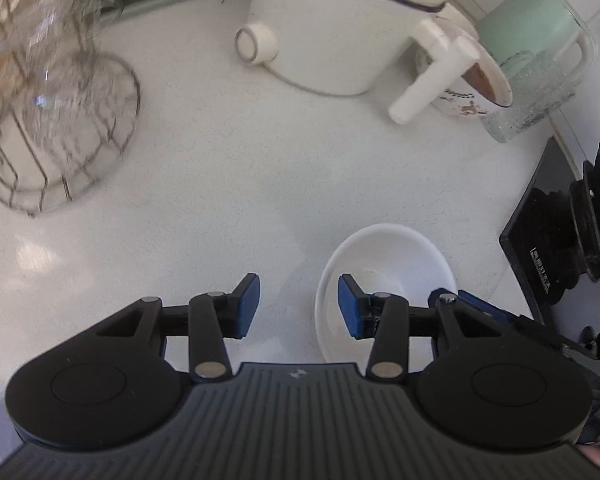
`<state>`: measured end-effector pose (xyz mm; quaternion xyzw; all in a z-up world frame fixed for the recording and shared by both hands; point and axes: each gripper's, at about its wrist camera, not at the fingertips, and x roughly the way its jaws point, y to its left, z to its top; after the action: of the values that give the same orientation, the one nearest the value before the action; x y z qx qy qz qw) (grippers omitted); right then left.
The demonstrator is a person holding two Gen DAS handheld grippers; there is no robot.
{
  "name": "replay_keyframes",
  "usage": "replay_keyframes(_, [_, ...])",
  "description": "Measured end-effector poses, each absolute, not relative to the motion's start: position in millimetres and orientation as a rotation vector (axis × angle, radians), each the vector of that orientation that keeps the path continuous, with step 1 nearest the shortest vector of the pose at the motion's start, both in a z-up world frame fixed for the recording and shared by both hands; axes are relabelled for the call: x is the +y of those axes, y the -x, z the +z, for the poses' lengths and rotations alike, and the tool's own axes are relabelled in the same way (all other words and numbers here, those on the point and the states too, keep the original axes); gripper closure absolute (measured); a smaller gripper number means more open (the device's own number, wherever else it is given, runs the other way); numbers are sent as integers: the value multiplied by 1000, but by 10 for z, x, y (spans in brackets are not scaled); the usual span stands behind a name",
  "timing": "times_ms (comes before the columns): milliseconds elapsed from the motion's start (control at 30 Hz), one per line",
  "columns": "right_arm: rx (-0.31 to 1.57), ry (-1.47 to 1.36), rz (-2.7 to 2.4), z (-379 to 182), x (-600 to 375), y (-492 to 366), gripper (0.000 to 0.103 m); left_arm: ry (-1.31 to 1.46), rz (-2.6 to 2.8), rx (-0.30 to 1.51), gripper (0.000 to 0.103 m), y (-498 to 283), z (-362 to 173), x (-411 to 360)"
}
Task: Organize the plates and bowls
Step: 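Lower the left tool and close it on the small white bowl's rim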
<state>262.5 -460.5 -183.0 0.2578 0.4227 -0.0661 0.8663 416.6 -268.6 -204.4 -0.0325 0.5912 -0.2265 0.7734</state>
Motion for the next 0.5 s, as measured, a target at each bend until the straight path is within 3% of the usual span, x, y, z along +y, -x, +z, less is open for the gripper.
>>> replay_keyframes(200, [908,-529,-113,-1846,-4560,-2707,71,91,-475,1298,58,-4131,-2066,-2629])
replay_keyframes(500, [905,-534,-113,-1821,-4504,-2773,73,91,-476,1314,74,-4141,-2135,-2640])
